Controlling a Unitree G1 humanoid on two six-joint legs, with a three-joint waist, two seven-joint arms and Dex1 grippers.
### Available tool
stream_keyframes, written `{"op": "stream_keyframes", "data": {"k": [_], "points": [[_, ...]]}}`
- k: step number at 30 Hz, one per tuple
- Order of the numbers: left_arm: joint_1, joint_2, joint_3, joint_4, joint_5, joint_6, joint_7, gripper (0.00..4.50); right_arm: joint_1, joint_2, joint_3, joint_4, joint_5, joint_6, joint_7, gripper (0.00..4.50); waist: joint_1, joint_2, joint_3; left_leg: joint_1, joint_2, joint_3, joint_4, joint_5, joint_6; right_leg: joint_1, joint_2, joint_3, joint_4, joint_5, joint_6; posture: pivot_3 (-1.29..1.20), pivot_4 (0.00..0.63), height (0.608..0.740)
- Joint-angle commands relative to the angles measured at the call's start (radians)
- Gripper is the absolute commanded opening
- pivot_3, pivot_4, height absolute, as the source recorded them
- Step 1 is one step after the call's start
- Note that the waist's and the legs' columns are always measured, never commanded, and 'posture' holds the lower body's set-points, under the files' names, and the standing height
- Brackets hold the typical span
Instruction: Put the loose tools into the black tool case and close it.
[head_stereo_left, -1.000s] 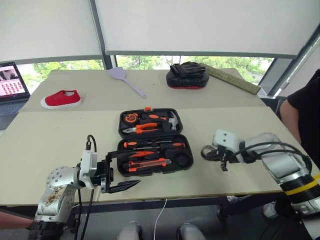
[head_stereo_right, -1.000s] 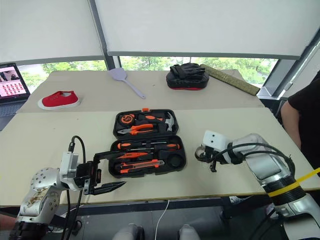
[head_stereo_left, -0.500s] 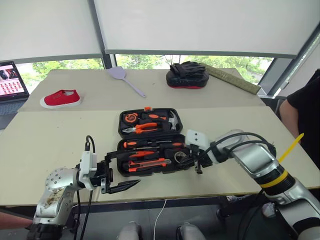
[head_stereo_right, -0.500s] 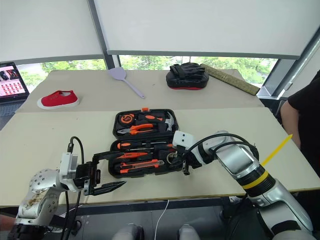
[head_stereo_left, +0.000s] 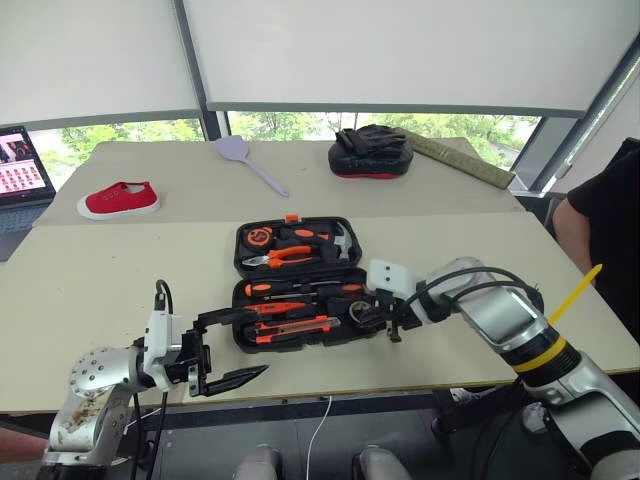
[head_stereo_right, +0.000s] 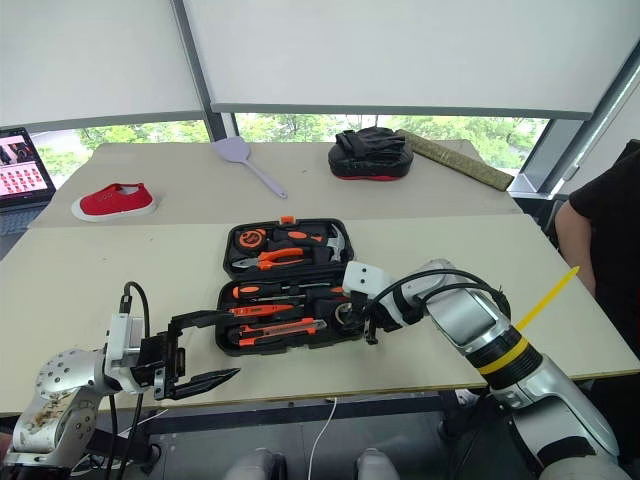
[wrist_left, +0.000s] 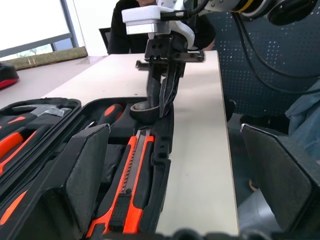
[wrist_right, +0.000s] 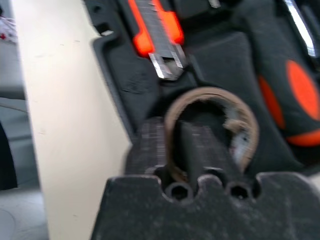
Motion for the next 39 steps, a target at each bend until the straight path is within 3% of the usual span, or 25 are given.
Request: {"op": "stream_keyframes", "data": {"k": [1, 7, 9, 13, 17, 19, 21, 31, 39], "points": [[-0.003, 0.027, 0.073, 0.01, -0.019, 0.027, 0.049, 4.5, -0.002, -0.014, -0.102, -0.047, 0.096, -0.031, 0.07, 2.33, 0.001, 0.0, 0.0, 0.0, 0.0, 0.0, 0.0, 0.0, 0.0, 0.0, 0.0, 0.0, 0.0, 0.002, -0.003, 0.0, 0.15, 0.74], [-0.02, 0.053, 0.16, 0.096, -0.021, 0.106, 0.143, 4.5, 0.025, -0.091, -0.223, 0.04, 0.155, -0.106, 0.143, 2.33, 0.003, -0.001, 0.001, -0.004, -0.001, 0.0, -0.001, -0.001, 0.0, -0.003, 0.0, 0.0, -0.001, 0.004, 0.003, 0.0, 0.15, 0.74], [-0.049, 0.065, 0.172, 0.155, 0.025, 0.141, 0.217, 3.97, 0.042, -0.089, -0.265, 0.09, 0.172, -0.124, 0.138, 2.37, 0.005, -0.001, 0.001, -0.004, -0.001, 0.0, -0.001, -0.001, 0.0, -0.002, 0.0, 0.0, -0.001, 0.003, 0.003, 0.0, 0.15, 0.74], [-0.131, 0.077, 0.152, 0.267, 0.153, 0.229, 0.429, 2.7, 0.031, -0.014, -0.277, 0.302, 0.017, -0.364, -0.079, 1.4, 0.001, -0.001, 0.001, -0.002, 0.0, 0.0, -0.001, -0.001, 0.0, -0.002, 0.0, 0.0, 0.0, 0.003, 0.002, 0.0, 0.15, 0.74], [-0.202, 0.057, 0.095, 0.3, 0.208, 0.306, 0.508, 1.17, -0.011, 0.076, -0.281, 0.487, -0.079, -0.564, -0.231, 0.03, -0.006, -0.002, 0.002, -0.001, -0.001, 0.001, -0.002, 0.0, 0.0, -0.001, 0.0, 0.0, 0.001, 0.004, 0.005, 0.0, 0.15, 0.74], [-0.243, 0.043, 0.054, 0.314, 0.232, 0.317, 0.514, 0.43, -0.041, 0.115, -0.28, 0.593, -0.118, -0.67, -0.285, 0.0, -0.01, -0.003, 0.002, -0.001, -0.001, 0.001, -0.002, 0.0, 0.0, -0.001, 0.001, 0.0, 0.0, 0.005, 0.003, 0.0, 0.15, 0.74], [-0.288, 0.029, 0.017, 0.329, 0.248, 0.336, 0.513, 0.01, -0.063, 0.14, -0.262, 0.675, -0.142, -0.738, -0.27, 0.0, -0.011, -0.003, 0.003, -0.003, -0.001, 0.001, -0.002, 0.0, 0.0, -0.002, 0.001, 0.0, 0.0, 0.005, 0.004, 0.0, 0.15, 0.74], [-0.493, -0.05, -0.131, 0.467, 0.298, 0.326, 0.425, 0.01, -0.18, 0.249, -0.265, 1.002, -0.175, -0.967, -0.189, 0.0, -0.012, -0.003, 0.003, -0.004, -0.002, 0.0, -0.002, 0.0, 0.0, -0.002, 0.001, 0.001, 0.0, 0.005, 0.005, 0.0, 0.15, 0.74], [-0.544, -0.104, -0.219, 0.49, 0.327, 0.288, 0.308, 0.01, -0.093, 0.208, -0.31, 0.888, -0.113, -0.942, -0.017, 0.0, 0.003, -0.003, 0.003, -0.004, -0.003, 0.0, -0.002, -0.001, 0.0, 0.0, 0.0, 0.0, 0.0, 0.005, 0.007, 0.0, 0.15, 0.74]]}}
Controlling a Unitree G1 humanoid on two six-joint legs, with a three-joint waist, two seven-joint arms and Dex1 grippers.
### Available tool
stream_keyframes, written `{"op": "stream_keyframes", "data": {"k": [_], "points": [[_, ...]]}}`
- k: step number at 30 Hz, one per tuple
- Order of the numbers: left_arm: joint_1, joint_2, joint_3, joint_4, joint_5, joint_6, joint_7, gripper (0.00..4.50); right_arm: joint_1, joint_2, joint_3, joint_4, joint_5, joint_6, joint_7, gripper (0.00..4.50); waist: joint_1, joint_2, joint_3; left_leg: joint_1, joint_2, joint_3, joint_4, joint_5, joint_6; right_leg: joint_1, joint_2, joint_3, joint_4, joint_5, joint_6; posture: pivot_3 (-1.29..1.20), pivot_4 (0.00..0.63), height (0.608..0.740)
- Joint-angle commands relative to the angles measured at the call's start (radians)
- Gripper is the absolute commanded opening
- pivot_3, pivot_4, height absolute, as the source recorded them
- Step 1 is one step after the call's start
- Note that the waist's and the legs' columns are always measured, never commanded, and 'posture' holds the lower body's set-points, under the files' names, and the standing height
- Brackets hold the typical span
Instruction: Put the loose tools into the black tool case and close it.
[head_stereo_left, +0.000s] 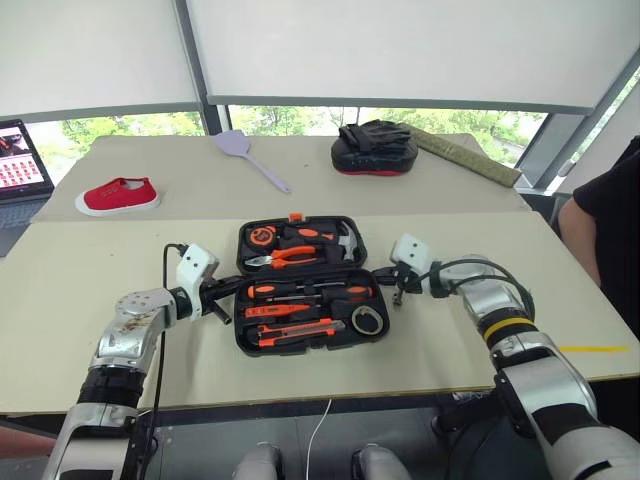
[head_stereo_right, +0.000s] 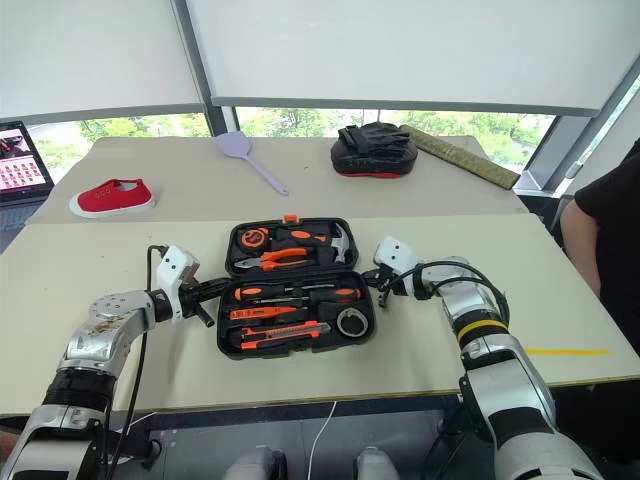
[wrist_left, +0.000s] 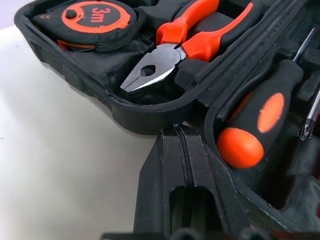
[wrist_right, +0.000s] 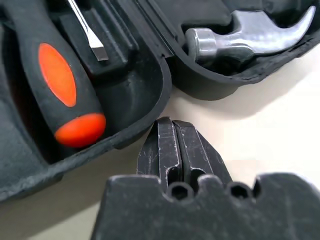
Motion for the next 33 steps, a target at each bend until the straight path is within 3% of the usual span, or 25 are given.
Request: {"op": "stream_keyframes", "data": {"k": [1, 7, 14, 17, 20, 21, 25, 26, 27, 30, 33], "points": [[-0.031, -0.056, -0.067, -0.03, 0.007, -0.048, -0.059, 0.01, 0.05, -0.028, -0.018, -0.144, 0.048, 0.019, 0.091, 0.0, 0.006, 0.0, 0.0, 0.0, 0.0, 0.0, 0.0, 0.0, 0.0, 0.0, 0.0, 0.0, 0.0, 0.0, 0.0, 0.0, 0.15, 0.74], [-0.015, -0.097, -0.111, -0.061, 0.055, -0.082, -0.069, 0.01, 0.198, -0.131, -0.062, -0.313, 0.068, 0.095, 0.101, 0.0, 0.025, 0.0, 0.0, 0.0, -0.002, -0.001, 0.001, 0.0, 0.0, 0.001, -0.001, 0.0, -0.001, -0.001, 0.001, 0.0, 0.15, 0.74], [-0.012, -0.116, -0.112, -0.067, 0.06, -0.096, -0.094, 0.01, 0.238, -0.185, -0.092, -0.328, 0.058, 0.102, 0.06, 0.0, 0.027, 0.0, 0.0, 0.0, -0.002, -0.002, 0.004, 0.0, 0.0, 0.003, -0.001, 0.0, 0.0, 0.0, 0.002, 0.0, 0.15, 0.74], [-0.019, -0.1, -0.111, -0.051, 0.111, -0.083, -0.04, 0.01, 0.251, -0.201, -0.101, -0.339, 0.072, 0.128, 0.065, 0.0, 0.026, 0.0, 0.0, 0.0, -0.002, -0.002, 0.005, 0.0, 0.0, 0.003, -0.001, 0.0, 0.0, 0.0, 0.002, 0.0, 0.15, 0.74], [-0.009, -0.063, -0.053, -0.077, 0.061, 0.001, -0.046, 0.01, 0.265, -0.226, -0.12, -0.382, 0.107, 0.224, 0.096, 0.0, 0.018, 0.0, 0.0, 0.0, -0.002, -0.003, 0.005, 0.0, 0.0, 0.003, 0.0, 0.001, 0.0, 0.0, 0.002, 0.0, 0.15, 0.74], [0.001, -0.044, -0.04, -0.09, 0.046, 0.018, -0.061, 0.26, 0.27, -0.241, -0.123, -0.405, 0.12, 0.269, 0.118, 0.0, 0.016, 0.0, 0.0, 0.0, -0.002, -0.003, 0.005, 0.0, 0.0, 0.003, 0.0, 0.001, 0.0, 0.0, 0.002, 0.0, 0.15, 0.74], [0.046, 0.09, 0.005, -0.16, 0.017, 0.161, -0.106, 1.18, 0.279, -0.308, -0.149, -0.468, 0.147, 0.38, 0.139, 0.99, 0.001, 0.0, 0.0, 0.0, -0.001, -0.004, 0.004, 0.0, 0.0, 0.002, 0.001, 0.001, 0.001, 0.0, 0.002, 0.0, 0.15, 0.74], [0.05, 0.116, 0.022, -0.178, -0.016, 0.205, -0.131, 1.81, 0.267, -0.319, -0.157, -0.49, 0.16, 0.468, 0.127, 1.55, -0.004, 0.0, 0.001, 0.0, 0.0, -0.004, 0.004, 0.0, 0.0, 0.002, 0.001, 0.001, 0.001, 0.0, 0.002, 0.0, 0.15, 0.74], [0.041, 0.135, 0.044, -0.192, -0.051, 0.261, -0.139, 1.94, 0.246, -0.325, -0.165, -0.515, 0.175, 0.558, 0.116, 1.69, -0.008, 0.0, 0.001, 0.0, 0.0, -0.004, 0.004, 0.0, 0.0, 0.002, 0.001, 0.001, 0.001, 0.0, 0.002, 0.0, 0.15, 0.74], [-0.029, 0.166, 0.086, -0.212, -0.121, 0.459, -0.108, 3.17, 0.131, -0.304, -0.199, -0.56, 0.247, 0.943, 0.045, 2.81, -0.014, 0.0, 0.002, 0.001, 0.0, -0.004, 0.004, 0.0, 0.0, 0.002, 0.001, 0.001, 0.002, 0.0, 0.001, 0.0, 0.15, 0.74], [-0.131, 0.149, 0.082, -0.218, -0.141, 0.633, -0.028, 4.19, 0.028, -0.295, -0.153, -0.563, 0.255, 1.156, 0.025, 3.78, -0.012, -0.001, 0.004, 0.001, 0.0, -0.005, 0.004, 0.002, 0.0, 0.001, 0.001, 0.001, 0.003, 0.001, 0.0, 0.0, 0.15, 0.74]]}}
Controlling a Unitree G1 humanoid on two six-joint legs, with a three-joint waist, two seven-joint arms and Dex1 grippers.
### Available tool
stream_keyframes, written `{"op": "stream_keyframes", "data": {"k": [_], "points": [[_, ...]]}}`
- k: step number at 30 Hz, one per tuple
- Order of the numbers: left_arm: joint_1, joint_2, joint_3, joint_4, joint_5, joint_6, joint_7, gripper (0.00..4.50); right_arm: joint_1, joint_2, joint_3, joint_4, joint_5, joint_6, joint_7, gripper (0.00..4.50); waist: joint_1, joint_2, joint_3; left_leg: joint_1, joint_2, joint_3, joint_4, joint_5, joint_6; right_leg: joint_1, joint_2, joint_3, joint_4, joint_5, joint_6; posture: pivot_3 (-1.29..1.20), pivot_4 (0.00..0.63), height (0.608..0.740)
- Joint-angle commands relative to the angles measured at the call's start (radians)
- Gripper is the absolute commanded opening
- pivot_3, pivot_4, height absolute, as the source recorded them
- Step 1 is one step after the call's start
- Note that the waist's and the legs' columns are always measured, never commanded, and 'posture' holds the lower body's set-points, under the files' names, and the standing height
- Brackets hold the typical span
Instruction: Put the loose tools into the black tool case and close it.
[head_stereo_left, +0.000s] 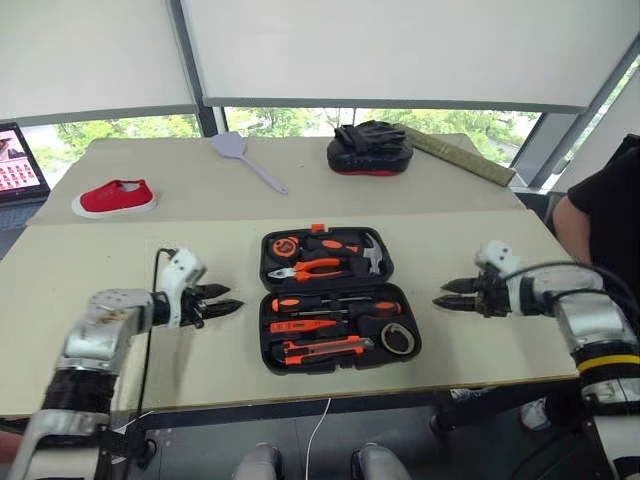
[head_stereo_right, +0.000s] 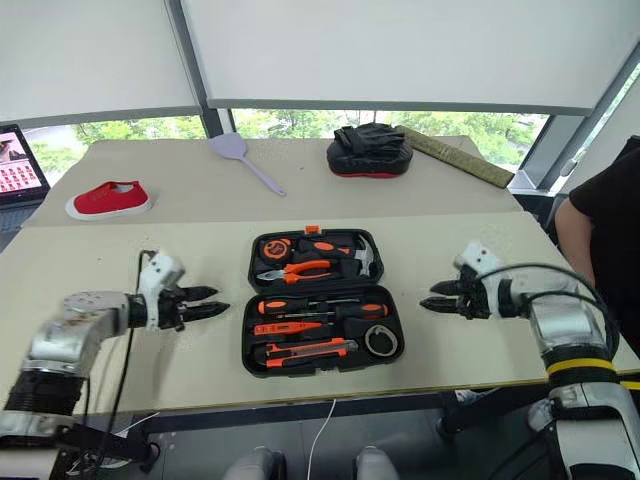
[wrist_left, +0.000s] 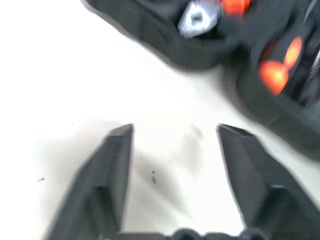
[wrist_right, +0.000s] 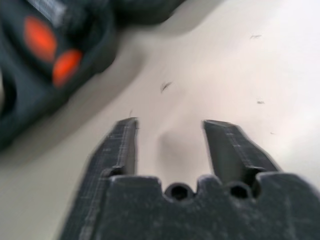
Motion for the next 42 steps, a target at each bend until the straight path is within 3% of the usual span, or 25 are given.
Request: {"op": "stream_keyframes", "data": {"k": [1, 2, 6, 12, 20, 22, 23, 25, 33, 35, 42], "points": [[-0.148, -0.027, 0.012, -0.026, -0.049, 0.269, 0.11, 4.5, -0.149, 0.024, 0.012, -0.014, 0.031, 0.3, -0.068, 4.25, 0.003, 0.0, 0.0, 0.0, 0.0, 0.0, 0.0, 0.0, 0.0, 0.0, 0.0, 0.0, 0.0, 0.0, 0.0, 0.0, 0.15, 0.74], [-0.189, -0.047, -0.005, -0.014, -0.05, 0.335, 0.139, 4.5, -0.196, 0.048, 0.017, 0.023, 0.026, 0.345, -0.098, 4.48, 0.005, 0.0, 0.0, 0.0, 0.0, -0.001, 0.0, 0.0, 0.0, 0.001, 0.0, 0.0, 0.0, 0.0, 0.0, 0.0, 0.15, 0.74], [-0.275, -0.111, -0.041, 0.033, -0.01, 0.415, 0.247, 4.5, -0.297, 0.106, 0.034, 0.124, 0.003, 0.411, -0.177, 4.48, 0.006, 0.0, 0.0, -0.001, -0.001, -0.001, 0.0, 0.0, 0.0, 0.0, 0.0, 0.0, 0.0, 0.0, 0.001, 0.0, 0.15, 0.74], [-0.361, -0.223, -0.003, 0.171, 0.02, 0.384, 0.396, 4.5, -0.403, 0.185, 0.091, 0.346, -0.061, 0.312, -0.244, 4.48, 0.003, 0.0, 0.0, -0.012, -0.002, -0.001, 0.0, -0.001, 0.001, -0.009, 0.0, 0.0, 0.0, -0.001, 0.002, 0.0, 0.15, 0.74], [-0.375, -0.249, -0.012, 0.204, 0.012, 0.383, 0.417, 4.5, -0.445, 0.237, 0.115, 0.518, -0.101, 0.21, -0.233, 4.48, 0.0, 0.0, 0.0, -0.014, -0.003, -0.001, -0.001, 0.0, 0.001, -0.013, 0.0, 0.0, 0.001, 0.0, 0.002, 0.0, 0.15, 0.74], [-0.374, -0.253, -0.005, 0.21, 0.01, 0.382, 0.425, 3.98, -0.449, 0.247, 0.117, 0.54, -0.11, 0.199, -0.234, 4.5, 0.0, 0.0, 0.0, -0.014, -0.002, -0.001, -0.001, 0.0, 0.0, -0.013, 0.0, 0.0, 0.001, 0.0, 0.002, 0.0, 0.15, 0.74], [-0.372, -0.253, -0.003, 0.211, 0.009, 0.381, 0.428, 3.74, -0.453, 0.251, 0.116, 0.552, -0.114, 0.195, -0.235, 3.97, 0.0, 0.0, 0.0, -0.014, -0.002, -0.001, 0.0, 0.0, 0.0, -0.013, 0.0, 0.0, 0.002, 0.0, 0.002, 0.0, 0.15, 0.74], [-0.365, -0.255, 0.007, 0.215, 0.003, 0.383, 0.431, 3.03, -0.457, 0.261, 0.113, 0.572, -0.121, 0.181, -0.238, 3.46, 0.0, 0.0, 0.0, -0.014, -0.002, -0.001, 0.0, 0.0, 0.0, -0.013, 0.0, 0.0, 0.003, 0.0, 0.002, 0.0, 0.15, 0.74], [-0.329, -0.288, 0.077, 0.209, -0.041, 0.363, 0.456, 0.2, -0.477, 0.3, 0.103, 0.67, -0.146, 0.117, -0.277, 0.71, 0.002, 0.0, 0.0, -0.011, -0.003, -0.002, 0.003, 0.003, -0.004, -0.012, 0.0, 0.0, 0.012, 0.0, 0.001, 0.0, 0.15, 0.74], [-0.303, -0.293, 0.106, 0.183, -0.059, 0.332, 0.447, 0.0, -0.476, 0.3, 0.062, 0.677, -0.13, 0.07, -0.322, 0.02, 0.001, -0.001, 0.0, -0.01, -0.003, -0.003, 0.004, 0.004, -0.005, -0.01, 0.0, 0.0, 0.012, 0.001, 0.001, 0.0, 0.15, 0.74], [-0.12, -0.364, 0.273, 0.006, -0.176, -0.099, 0.29, 0.0, -0.405, 0.264, -0.108, 0.483, -0.011, -0.123, -0.276, 0.02, -0.003, -0.001, 0.002, -0.012, -0.002, -0.003, 0.004, 0.005, -0.006, -0.013, 0.0, 0.001, 0.012, 0.002, 0.0, 0.0, 0.15, 0.74]]}}
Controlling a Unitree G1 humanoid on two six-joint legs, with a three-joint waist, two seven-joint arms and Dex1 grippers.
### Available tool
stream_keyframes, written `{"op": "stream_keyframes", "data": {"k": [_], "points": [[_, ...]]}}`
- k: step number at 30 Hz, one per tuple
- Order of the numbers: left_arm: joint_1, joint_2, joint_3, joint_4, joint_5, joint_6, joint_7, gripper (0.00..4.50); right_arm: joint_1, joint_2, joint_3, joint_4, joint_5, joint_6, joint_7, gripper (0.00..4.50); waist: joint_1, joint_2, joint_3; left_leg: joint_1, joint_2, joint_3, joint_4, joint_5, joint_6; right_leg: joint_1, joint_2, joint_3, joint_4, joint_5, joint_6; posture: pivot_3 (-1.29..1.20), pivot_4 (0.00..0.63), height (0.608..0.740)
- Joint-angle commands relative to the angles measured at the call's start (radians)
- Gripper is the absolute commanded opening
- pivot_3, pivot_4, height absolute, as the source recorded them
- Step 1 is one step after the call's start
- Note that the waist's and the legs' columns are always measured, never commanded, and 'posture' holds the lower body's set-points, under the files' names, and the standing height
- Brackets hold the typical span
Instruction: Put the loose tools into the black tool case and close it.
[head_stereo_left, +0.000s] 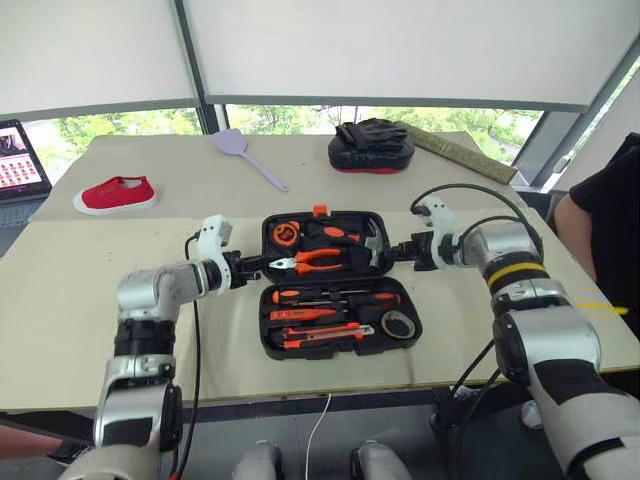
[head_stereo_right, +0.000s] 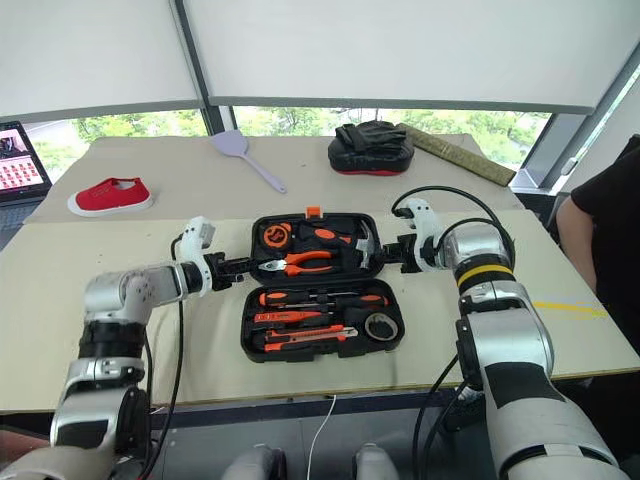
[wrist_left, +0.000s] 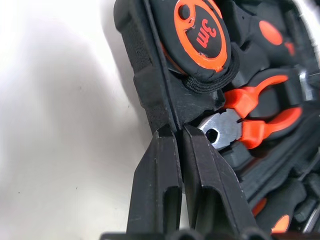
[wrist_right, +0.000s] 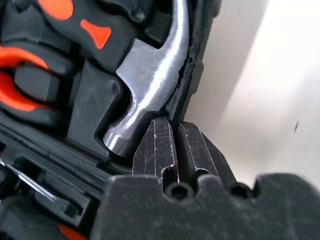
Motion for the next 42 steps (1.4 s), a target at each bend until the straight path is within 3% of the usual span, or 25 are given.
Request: {"op": "stream_keyframes", "data": {"k": [1, 7, 9, 14, 18, 19, 22, 29, 31, 32, 33, 36, 37, 38, 42], "points": [[0.057, -0.007, 0.075, -0.157, -0.05, -0.269, -0.097, 0.0, 0.033, -0.053, -0.097, -0.183, 0.062, -0.117, 0.004, 0.02, 0.002, 0.0, 0.002, -0.002, 0.0, 0.0, -0.001, 0.0, 0.0, -0.001, 0.0, 0.0, -0.001, 0.0, 0.0, 0.0, 0.15, 0.74], [0.25, 0.029, 0.003, -0.202, 0.075, -0.625, -0.173, 0.0, 0.382, -0.075, -0.122, -0.619, 0.08, -0.559, 0.095, 0.02, 0.007, 0.0, 0.003, -0.004, 0.0, 0.0, -0.008, 0.0, 0.0, -0.002, 0.0, -0.001, -0.003, 0.0, 0.0, 0.0, 0.15, 0.74], [0.318, 0.025, 0.005, -0.207, 0.102, -0.768, -0.184, 0.0, 0.535, -0.114, -0.091, -0.683, 0.016, -0.812, 0.122, 0.02, 0.011, 0.0, 0.003, -0.005, 0.0, 0.001, -0.008, -0.001, 0.001, -0.002, 0.0, -0.001, -0.004, 0.0, 0.0, 0.0, 0.15, 0.74], [0.438, 0.037, -0.028, -0.185, 0.172, -1.044, -0.221, 0.0, 0.698, -0.184, -0.025, -0.58, -0.169, -1.298, 0.039, 0.02, 0.008, 0.0, 0.003, -0.002, 0.0, 0.003, -0.008, -0.002, 0.003, 0.001, -0.001, 0.0, -0.014, 0.0, 0.001, 0.0, 0.15, 0.74], [0.518, 0.049, -0.051, -0.161, 0.173, -1.183, -0.281, 0.0, 0.724, -0.224, 0.027, -0.432, -0.313, -1.558, -0.103, 0.02, 0.004, 0.0, 0.003, 0.014, 0.001, 0.004, -0.008, -0.002, 0.003, 0.016, 0.0, 0.0, -0.016, -0.001, 0.001, 0.0, 0.15, 0.74], [0.553, 0.069, -0.066, -0.156, 0.178, -1.235, -0.327, 0.0, 0.74, -0.235, 0.04, -0.408, -0.356, -1.616, -0.142, 0.38, 0.003, -0.001, 0.003, 0.017, 0.001, 0.004, -0.008, -0.002, 0.003, 0.019, 0.0, 0.0, -0.016, -0.001, 0.001, 0.0, 0.15, 0.74], [0.62, 0.11, -0.06, -0.131, 0.163, -1.276, -0.375, 0.92, 0.764, -0.259, 0.061, -0.372, -0.398, -1.686, -0.205, 1.3, 0.002, -0.003, 0.0, 0.02, 0.002, 0.005, -0.009, -0.002, 0.003, 0.019, -0.001, 0.0, -0.015, -0.002, -0.001, 0.0, 0.15, 0.74], [0.615, 0.18, 0.007, -0.02, 0.158, -1.335, -0.342, 3.72, 0.799, -0.336, 0.035, -0.368, -0.417, -1.723, -0.315, 3.8, 0.003, -0.003, 0.001, 0.02, 0.003, 0.006, -0.009, -0.001, 0.001, 0.017, 0.0, 0.002, -0.013, -0.001, -0.002, 0.0, 0.15, 0.74], [0.604, 0.197, 0.009, -0.011, 0.145, -1.316, -0.346, 3.78, 0.816, -0.351, 0.03, -0.376, -0.389, -1.711, -0.316, 4.42, 0.006, -0.003, 0.001, 0.02, 0.003, 0.007, -0.009, -0.001, 0.001, 0.017, -0.001, 0.002, -0.013, -0.001, -0.003, 0.0, 0.15, 0.74], [0.589, 0.204, 0.011, -0.009, 0.132, -1.289, -0.343, 3.78, 0.842, -0.355, 0.035, -0.407, -0.3, -1.66, -0.255, 4.48, 0.008, -0.004, 0.001, 0.02, 0.003, 0.007, -0.009, -0.001, 0.001, 0.018, -0.001, 0.002, -0.013, -0.002, -0.004, 0.0, 0.15, 0.74], [0.569, 0.214, 0.009, -0.006, 0.122, -1.26, -0.347, 3.78, 0.884, -0.357, 0.037, -0.473, -0.16, -1.56, -0.16, 4.48, 0.009, -0.004, 0.001, 0.02, 0.003, 0.007, -0.009, -0.001, 0.001, 0.018, -0.001, 0.002, -0.014, -0.003, -0.005, 0.0, 0.15, 0.74], [0.508, 0.241, -0.01, -0.007, 0.108, -1.168, -0.364, 3.78, 1.013, -0.394, 0.031, -0.713, 0.168, -1.243, 0.053, 3.91, 0.013, -0.004, 0.001, 0.019, 0.003, 0.006, -0.009, -0.001, 0.001, 0.019, -0.001, 0.002, -0.014, -0.001, -0.001, 0.0, 0.15, 0.74], [0.485, 0.247, -0.018, -0.008, 0.105, -1.133, -0.369, 3.27, 1.051, -0.416, 0.025, -0.788, 0.226, -1.166, 0.091, 3.47, 0.016, -0.004, 0.001, 0.019, 0.003, 0.006, -0.009, -0.001, 0.002, 0.019, -0.001, 0.002, -0.014, -0.001, -0.001, 0.0, 0.15, 0.74], [0.45, 0.252, -0.031, -0.005, 0.107, -1.092, -0.368, 3.08, 1.093, -0.445, 0.022, -0.866, 0.28, -1.085, 0.132, 3.03, 0.016, -0.004, 0.001, 0.018, 0.003, 0.005, -0.009, -0.001, 0.002, 0.019, -0.001, 0.002, -0.014, -0.001, -0.001, 0.0, 0.15, 0.74], [0.307, 0.244, -0.109, -0.005, 0.129, -0.945, -0.372, 1.69, 1.245, -0.545, 0.034, -1.12, 0.387, -0.829, 0.227, 1.8, 0.019, -0.005, 0.001, 0.019, 0.004, 0.005, -0.008, -0.001, 0.002, 0.019, -0.001, 0.001, -0.013, -0.001, 0.0, 0.0, 0.15, 0.74]]}}
